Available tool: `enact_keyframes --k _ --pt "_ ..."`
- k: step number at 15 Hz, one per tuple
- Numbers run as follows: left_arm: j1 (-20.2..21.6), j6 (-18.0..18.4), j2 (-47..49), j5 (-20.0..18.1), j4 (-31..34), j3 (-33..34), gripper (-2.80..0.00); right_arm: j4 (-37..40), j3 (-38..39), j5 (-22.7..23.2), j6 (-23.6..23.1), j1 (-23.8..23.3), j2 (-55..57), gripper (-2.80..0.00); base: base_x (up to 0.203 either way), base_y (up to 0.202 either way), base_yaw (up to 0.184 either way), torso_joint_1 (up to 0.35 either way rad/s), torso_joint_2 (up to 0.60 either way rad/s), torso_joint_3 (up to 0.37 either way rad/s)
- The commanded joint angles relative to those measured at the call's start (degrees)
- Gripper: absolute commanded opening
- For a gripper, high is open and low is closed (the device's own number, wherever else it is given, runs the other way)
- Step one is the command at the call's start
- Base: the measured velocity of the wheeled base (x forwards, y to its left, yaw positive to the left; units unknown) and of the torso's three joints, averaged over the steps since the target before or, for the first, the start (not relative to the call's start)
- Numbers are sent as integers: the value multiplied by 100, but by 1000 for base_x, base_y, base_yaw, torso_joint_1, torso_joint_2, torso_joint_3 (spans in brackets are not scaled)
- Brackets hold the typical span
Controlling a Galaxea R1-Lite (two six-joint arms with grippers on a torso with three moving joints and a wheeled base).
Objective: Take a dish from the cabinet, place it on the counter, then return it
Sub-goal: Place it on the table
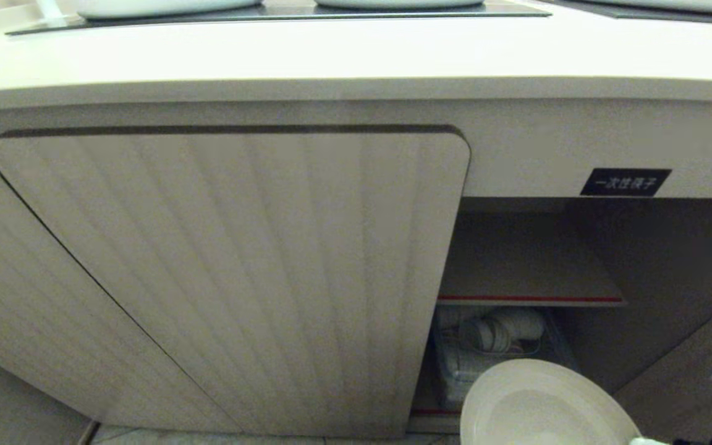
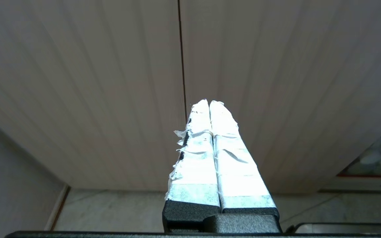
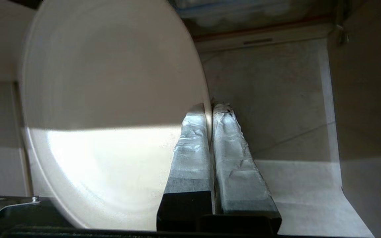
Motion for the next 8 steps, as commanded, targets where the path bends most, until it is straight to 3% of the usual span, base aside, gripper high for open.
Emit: enact_keyframes --k 1,8 --pt "0 -1 -2 2 -10 -2 -280 -10 1 -3 16 6 12 -280 0 0 0 207 -534 -291" --pt "0 -1 -2 2 -10 -2 -280 -10 1 -3 16 15 21 -280 0 0 0 183 -507 -288"
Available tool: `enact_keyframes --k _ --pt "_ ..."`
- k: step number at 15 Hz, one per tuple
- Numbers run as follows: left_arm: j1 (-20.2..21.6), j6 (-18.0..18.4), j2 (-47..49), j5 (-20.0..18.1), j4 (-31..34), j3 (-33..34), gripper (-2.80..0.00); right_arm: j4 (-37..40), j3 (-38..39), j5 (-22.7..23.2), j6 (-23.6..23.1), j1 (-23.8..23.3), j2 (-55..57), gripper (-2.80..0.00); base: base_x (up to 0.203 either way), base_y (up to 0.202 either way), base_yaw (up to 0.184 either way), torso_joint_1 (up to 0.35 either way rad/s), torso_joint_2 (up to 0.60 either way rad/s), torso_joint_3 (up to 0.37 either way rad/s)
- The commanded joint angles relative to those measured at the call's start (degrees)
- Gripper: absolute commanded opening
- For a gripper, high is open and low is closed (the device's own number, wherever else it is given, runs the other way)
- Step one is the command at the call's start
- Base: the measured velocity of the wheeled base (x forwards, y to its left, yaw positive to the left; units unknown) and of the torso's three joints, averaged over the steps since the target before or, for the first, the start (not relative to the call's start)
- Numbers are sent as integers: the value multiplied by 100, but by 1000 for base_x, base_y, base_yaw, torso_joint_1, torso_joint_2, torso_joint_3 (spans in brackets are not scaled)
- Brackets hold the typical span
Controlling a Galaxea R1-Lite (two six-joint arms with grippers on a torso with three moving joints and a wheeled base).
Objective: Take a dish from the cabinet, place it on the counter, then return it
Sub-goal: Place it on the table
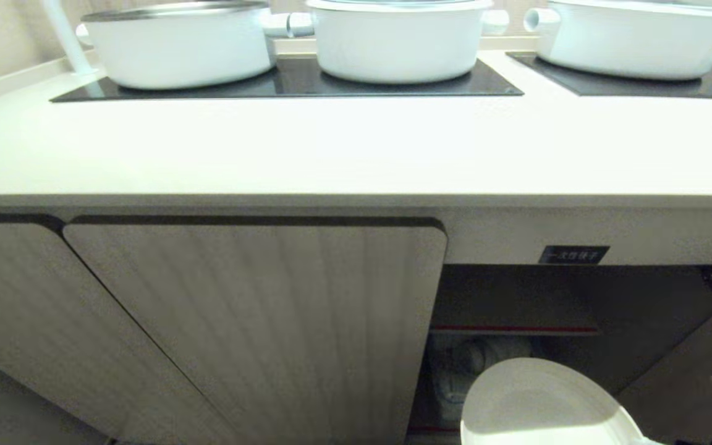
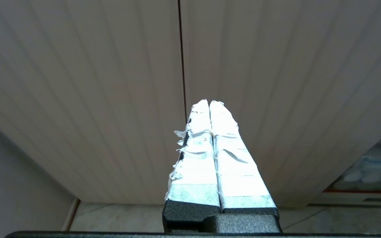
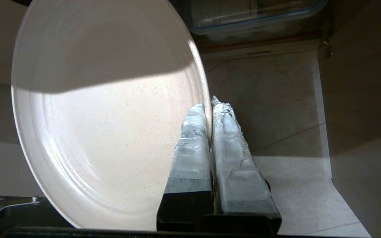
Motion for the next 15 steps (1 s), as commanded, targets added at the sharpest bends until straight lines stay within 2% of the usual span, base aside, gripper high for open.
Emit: enact_keyframes --k 1,3,15 --pt "0 -1 -2 2 0 2 -280 -10 1 62 12 13 15 -280 0 0 0 196 -474 -279" --pt "0 -1 -2 2 0 2 -280 -19 -8 293 -27 4 15 -280 0 0 0 199 -476 -275" --pt "0 -1 -2 2 0 2 -280 -36 -52 478 -168 4 94 -280 0 0 0 237 -515 -284"
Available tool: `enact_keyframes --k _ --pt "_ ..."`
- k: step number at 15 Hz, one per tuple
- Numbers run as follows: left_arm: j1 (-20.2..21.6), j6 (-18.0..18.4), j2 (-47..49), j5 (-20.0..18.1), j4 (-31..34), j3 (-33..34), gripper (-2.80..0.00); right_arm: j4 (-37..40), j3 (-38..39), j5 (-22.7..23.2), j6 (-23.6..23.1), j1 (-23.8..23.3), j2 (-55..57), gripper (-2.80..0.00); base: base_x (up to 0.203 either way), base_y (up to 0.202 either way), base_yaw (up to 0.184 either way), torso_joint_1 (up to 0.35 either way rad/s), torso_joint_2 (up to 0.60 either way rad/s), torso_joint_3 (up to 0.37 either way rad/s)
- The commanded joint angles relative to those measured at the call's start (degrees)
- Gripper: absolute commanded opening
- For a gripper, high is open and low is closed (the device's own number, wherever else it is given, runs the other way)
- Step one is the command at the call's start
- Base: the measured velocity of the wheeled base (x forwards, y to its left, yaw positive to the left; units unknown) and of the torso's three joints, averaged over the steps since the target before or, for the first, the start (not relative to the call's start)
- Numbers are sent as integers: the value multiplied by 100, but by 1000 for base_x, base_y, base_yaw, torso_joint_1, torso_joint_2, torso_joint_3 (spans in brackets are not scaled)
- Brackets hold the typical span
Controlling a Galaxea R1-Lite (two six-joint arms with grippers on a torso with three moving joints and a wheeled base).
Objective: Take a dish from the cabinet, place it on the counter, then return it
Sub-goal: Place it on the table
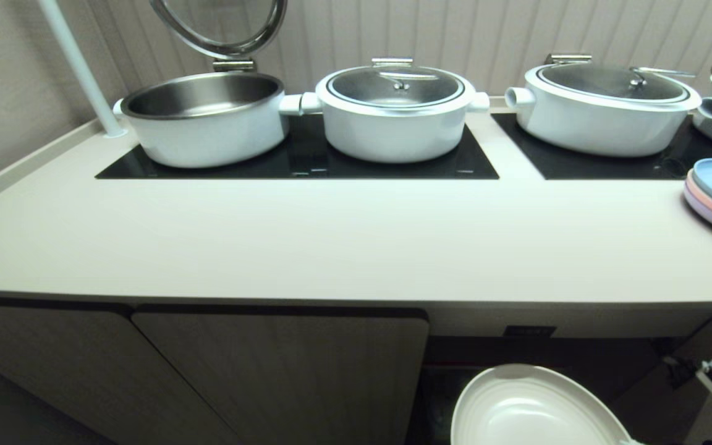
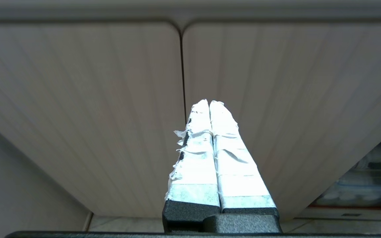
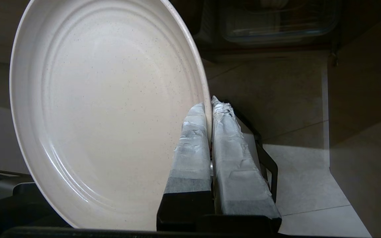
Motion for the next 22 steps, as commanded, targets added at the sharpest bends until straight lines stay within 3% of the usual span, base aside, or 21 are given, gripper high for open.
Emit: enact_keyframes --k 1,8,22 --pt "0 -1 -2 0 0 0 -280 -20 -5 9 12 2 21 -280 0 0 0 268 -562 -295" --pt "0 -1 -2 0 0 0 -280 -90 13 9 12 2 21 -280 0 0 0 262 -561 -294" --pt "0 -1 -2 0 0 0 -280 -90 4 0 3 2 4 -280 0 0 0 166 -339 -175"
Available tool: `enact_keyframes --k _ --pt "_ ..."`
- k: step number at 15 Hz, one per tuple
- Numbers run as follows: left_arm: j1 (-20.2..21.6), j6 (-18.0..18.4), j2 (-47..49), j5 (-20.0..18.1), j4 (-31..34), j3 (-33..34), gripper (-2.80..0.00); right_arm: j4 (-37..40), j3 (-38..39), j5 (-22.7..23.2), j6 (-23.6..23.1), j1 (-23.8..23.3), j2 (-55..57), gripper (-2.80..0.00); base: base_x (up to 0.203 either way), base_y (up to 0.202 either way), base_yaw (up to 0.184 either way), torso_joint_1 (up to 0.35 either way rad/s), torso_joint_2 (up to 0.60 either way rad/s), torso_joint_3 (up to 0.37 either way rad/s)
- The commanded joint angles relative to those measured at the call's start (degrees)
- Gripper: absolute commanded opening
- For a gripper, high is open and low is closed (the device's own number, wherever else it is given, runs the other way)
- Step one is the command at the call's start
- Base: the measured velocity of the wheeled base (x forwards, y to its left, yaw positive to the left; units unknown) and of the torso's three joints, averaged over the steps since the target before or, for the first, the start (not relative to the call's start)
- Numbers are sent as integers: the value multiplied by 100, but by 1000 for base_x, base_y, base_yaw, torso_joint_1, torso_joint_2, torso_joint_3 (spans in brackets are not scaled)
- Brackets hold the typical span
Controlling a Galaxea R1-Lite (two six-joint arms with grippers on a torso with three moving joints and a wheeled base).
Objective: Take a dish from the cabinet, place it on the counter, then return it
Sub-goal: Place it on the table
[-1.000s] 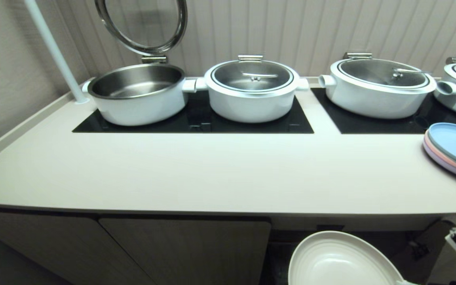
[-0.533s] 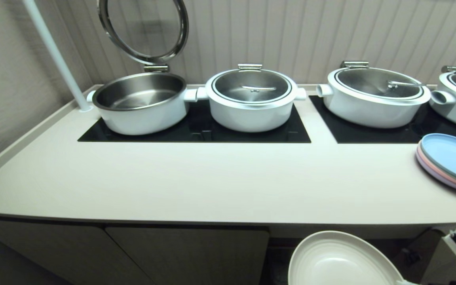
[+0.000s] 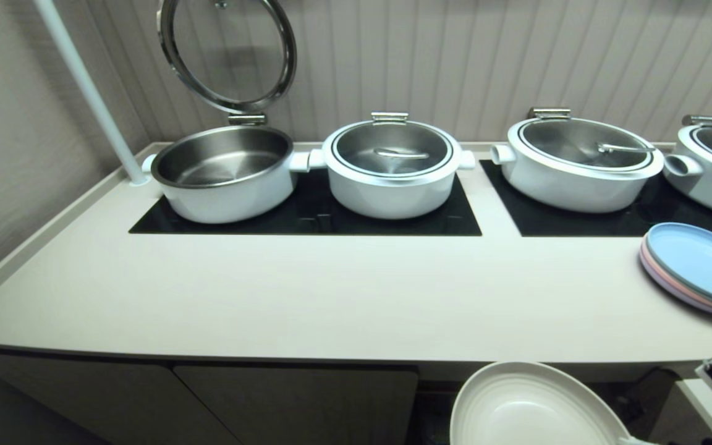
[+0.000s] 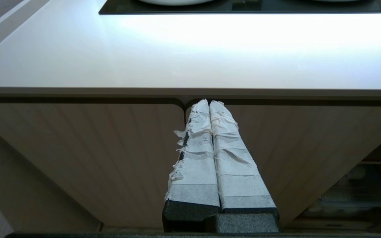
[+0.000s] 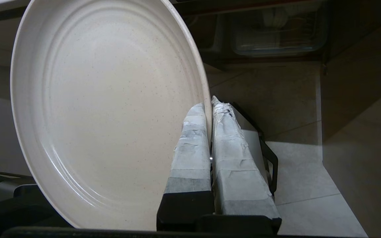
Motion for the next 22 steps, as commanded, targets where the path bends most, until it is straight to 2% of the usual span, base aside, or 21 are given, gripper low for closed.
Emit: enact_keyframes --k 1,6,22 --pt "0 -1 -2 1 0 0 -280 -10 0 8 14 -3 -3 -280 0 0 0 157 -325 -168" --pt "0 -1 -2 1 0 0 -280 -13 9 12 5 -3 15 -280 0 0 0 141 -290 -142" --pt "0 -1 -2 1 0 0 -280 -189 0 -32 21 -6 264 -280 0 0 0 0 0 0"
